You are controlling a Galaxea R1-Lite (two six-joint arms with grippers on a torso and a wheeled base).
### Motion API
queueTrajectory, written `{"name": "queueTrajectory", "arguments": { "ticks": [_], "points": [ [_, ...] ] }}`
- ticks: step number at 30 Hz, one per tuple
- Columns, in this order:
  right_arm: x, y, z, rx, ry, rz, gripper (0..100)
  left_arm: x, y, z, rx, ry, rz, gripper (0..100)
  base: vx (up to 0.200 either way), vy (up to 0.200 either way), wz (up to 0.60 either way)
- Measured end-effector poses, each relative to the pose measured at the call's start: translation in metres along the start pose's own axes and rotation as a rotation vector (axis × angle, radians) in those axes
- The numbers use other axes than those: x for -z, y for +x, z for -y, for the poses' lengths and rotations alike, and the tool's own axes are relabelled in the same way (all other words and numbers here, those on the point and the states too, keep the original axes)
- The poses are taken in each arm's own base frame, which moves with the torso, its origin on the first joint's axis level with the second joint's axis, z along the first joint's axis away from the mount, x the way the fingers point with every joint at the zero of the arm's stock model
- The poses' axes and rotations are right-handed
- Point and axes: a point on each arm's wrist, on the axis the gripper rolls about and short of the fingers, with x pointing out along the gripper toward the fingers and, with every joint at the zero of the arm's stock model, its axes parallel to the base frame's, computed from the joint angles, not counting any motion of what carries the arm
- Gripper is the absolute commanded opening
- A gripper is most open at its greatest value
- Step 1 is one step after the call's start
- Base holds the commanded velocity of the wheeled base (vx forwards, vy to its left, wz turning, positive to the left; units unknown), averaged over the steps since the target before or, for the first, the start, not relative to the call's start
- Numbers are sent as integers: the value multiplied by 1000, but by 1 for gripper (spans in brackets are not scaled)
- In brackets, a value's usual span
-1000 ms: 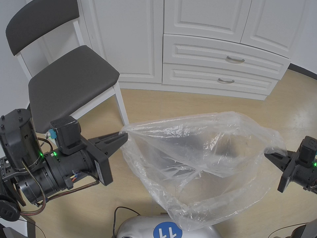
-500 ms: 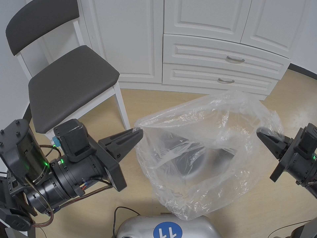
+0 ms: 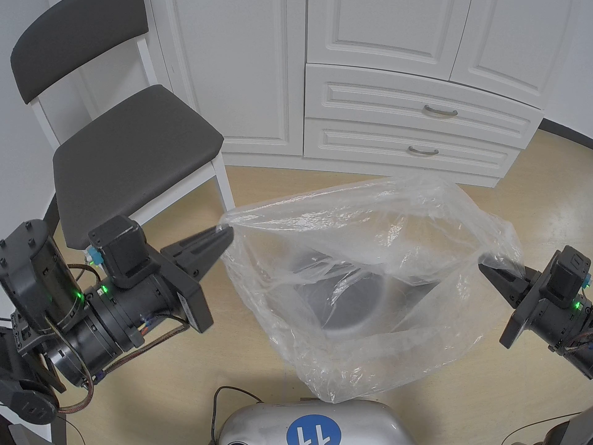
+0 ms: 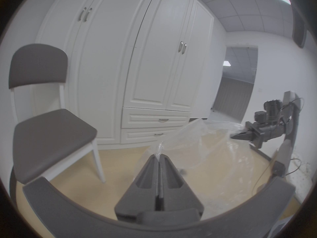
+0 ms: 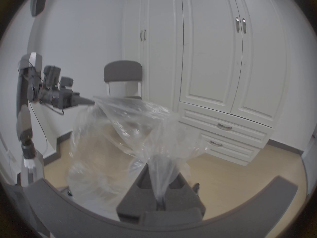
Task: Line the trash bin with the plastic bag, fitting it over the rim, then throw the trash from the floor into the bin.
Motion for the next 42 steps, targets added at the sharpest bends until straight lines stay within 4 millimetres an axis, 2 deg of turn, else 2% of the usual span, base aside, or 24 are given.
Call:
{"name": "queueTrajectory", "arguments": {
  "ticks": [10,28,42],
  "points": [
    [7,-5,11,138,-70,-118,0,8,2,-13,-100,47,-82,0,0,0,0],
    [11,6,15,381,-112,-226,0,15,6,-16,-158,69,-145,0,0,0,0],
    [23,5,22,519,-190,-419,0,22,10,-16,-158,71,-175,0,0,0,0]
  ]
}}
